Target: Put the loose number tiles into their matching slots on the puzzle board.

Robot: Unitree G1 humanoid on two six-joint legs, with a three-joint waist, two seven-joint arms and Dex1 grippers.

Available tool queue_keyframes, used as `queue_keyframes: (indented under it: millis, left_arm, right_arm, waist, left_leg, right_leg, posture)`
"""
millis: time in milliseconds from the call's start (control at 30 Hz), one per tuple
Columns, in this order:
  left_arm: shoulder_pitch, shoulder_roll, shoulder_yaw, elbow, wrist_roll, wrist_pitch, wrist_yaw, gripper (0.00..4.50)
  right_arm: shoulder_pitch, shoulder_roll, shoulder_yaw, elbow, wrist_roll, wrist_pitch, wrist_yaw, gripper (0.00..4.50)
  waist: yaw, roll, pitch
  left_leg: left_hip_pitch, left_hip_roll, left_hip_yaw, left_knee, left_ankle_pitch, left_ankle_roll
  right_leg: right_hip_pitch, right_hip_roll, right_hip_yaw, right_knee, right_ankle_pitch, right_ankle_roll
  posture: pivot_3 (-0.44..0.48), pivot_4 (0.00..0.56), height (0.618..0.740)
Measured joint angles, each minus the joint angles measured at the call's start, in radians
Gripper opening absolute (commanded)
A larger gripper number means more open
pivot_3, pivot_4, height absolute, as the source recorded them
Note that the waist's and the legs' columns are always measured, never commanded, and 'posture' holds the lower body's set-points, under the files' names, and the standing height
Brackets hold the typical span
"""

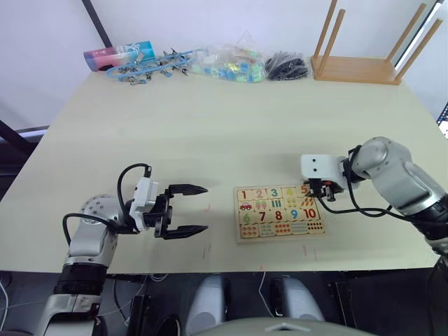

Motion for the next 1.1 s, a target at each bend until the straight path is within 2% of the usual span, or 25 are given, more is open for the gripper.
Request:
queue_keyframes:
  millis: [567,633,700,867,1100]
  left_arm:
    - [0.000,-0.002,0.000,0.000,0.000,0.000,0.002,4.50]
    - [0.000,-0.002,0.000,0.000,0.000,0.000,0.002,4.50]
    - [0.000,-0.002,0.000,0.000,0.001,0.000,0.002,4.50]
    - [0.000,-0.002,0.000,0.000,0.002,0.000,0.002,4.50]
    - [-0.006,-0.002,-0.005,0.000,0.006,0.000,0.002,4.50]
  right_arm:
    - [-0.006,0.020,0.000,0.011,-0.034,-0.022,0.025,0.94]
    - [-0.006,0.020,0.000,0.012,-0.035,-0.026,0.026,1.97]
    - [-0.006,0.022,0.000,0.018,-0.035,-0.036,0.028,2.79]
    - [-0.006,0.019,-0.002,0.019,-0.034,-0.040,0.039,4.48]
    - [-0.006,0.016,-0.011,0.021,-0.025,-0.038,0.038,4.48]
  waist:
    - [-0.001,0.000,0.000]
    - [-0.001,0.000,0.000]
    - [-0.001,0.000,0.000]
    - [0.000,0.000,0.000]
    - [0.000,0.000,0.000]
  left_leg:
    - [0.000,0.000,0.000,0.000,0.000,0.000]
    - [0.000,0.000,0.000,0.000,0.000,0.000]
    - [0.000,0.000,0.000,0.000,0.000,0.000]
    - [0.000,0.000,0.000,0.000,0.000,0.000]
    - [0.000,0.000,0.000,0.000,0.000,0.000]
  right_leg:
    - [0.000,0.000,0.000,0.001,0.000,0.000]
    - [0.000,0.000,0.000,0.001,0.000,0.000]
    - [0.000,0.000,0.000,0.001,0.000,0.000]
    - [0.000,0.000,0.000,0.001,0.000,0.000]
    - [0.000,0.000,0.000,0.001,0.000,0.000]
  posture:
    - [0.000,0.150,0.737]
    - [0.000,0.150,0.737]
    - [0.000,0.150,0.737]
    - [0.000,0.150,0.737]
    - [0.000,0.150,0.737]
